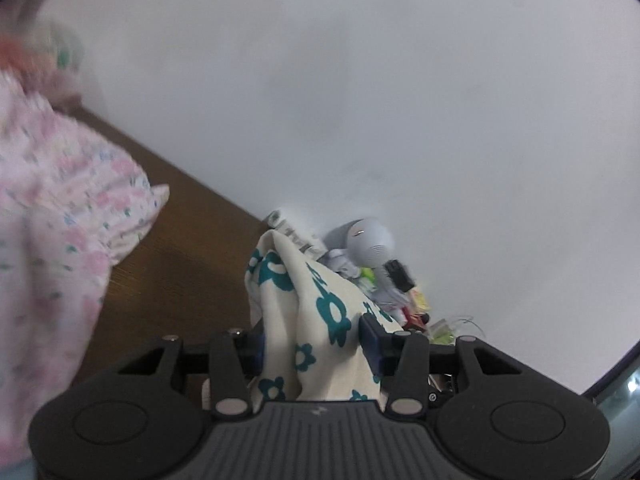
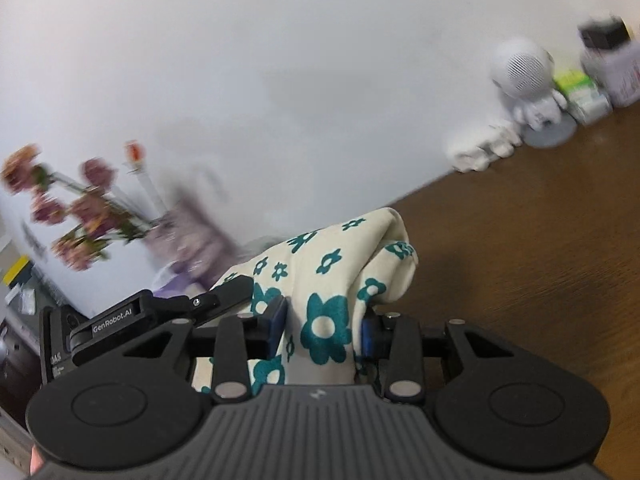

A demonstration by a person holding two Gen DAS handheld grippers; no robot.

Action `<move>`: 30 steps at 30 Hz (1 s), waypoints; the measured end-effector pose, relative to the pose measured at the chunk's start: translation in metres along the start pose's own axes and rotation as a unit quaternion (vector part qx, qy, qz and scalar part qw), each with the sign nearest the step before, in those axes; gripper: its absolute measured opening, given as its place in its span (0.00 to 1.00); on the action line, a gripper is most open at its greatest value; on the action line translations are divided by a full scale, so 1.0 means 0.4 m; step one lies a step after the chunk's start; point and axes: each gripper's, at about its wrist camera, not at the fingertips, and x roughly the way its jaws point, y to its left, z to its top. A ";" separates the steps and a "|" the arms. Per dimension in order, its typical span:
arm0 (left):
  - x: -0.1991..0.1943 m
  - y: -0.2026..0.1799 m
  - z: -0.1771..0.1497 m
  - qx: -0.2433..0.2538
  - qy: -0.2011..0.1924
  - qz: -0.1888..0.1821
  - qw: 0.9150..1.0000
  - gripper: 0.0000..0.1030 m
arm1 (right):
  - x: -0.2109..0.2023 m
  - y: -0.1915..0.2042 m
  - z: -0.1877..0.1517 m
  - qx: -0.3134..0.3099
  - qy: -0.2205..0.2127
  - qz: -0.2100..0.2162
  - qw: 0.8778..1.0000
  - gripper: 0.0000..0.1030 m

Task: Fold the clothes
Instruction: 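Lift the bundle with both grippers and carry it toward the white robot figure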

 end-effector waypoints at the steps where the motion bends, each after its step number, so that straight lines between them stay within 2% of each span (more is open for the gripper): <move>1: 0.027 0.020 0.000 -0.005 0.002 0.001 1.000 0.41 | 0.020 -0.024 0.004 0.005 0.001 -0.003 1.000 0.34; 6: 0.139 0.104 -0.002 -0.030 0.011 0.000 0.999 0.40 | 0.105 -0.142 0.005 0.045 0.008 -0.009 0.999 0.34; 10: 0.185 0.118 0.017 -0.033 0.002 -0.001 0.999 0.40 | 0.136 -0.182 0.043 0.033 0.006 -0.017 0.999 0.34; 19: 0.228 0.110 0.043 -0.013 -0.029 0.024 0.999 0.41 | 0.192 -0.227 0.099 0.020 0.006 -0.025 0.999 0.35; 23: 0.192 0.099 0.035 0.008 -0.066 0.029 0.997 0.50 | 0.201 -0.231 0.104 0.016 0.015 -0.032 0.999 0.41; 24: 0.183 0.097 0.033 0.014 -0.075 0.031 0.997 0.52 | 0.198 -0.232 0.105 0.016 0.013 -0.032 0.999 0.43; 26: 0.166 0.092 0.029 0.024 -0.093 0.033 0.995 0.64 | 0.185 -0.232 0.106 0.017 0.006 -0.033 0.999 0.49; 27: 0.157 0.089 0.026 0.029 -0.102 0.035 0.994 0.66 | 0.178 -0.230 0.107 0.014 0.002 -0.034 0.999 0.55; 30: 0.130 0.082 0.020 0.045 -0.129 0.039 0.990 0.80 | 0.149 -0.198 0.101 -0.024 -0.028 -0.051 0.998 0.88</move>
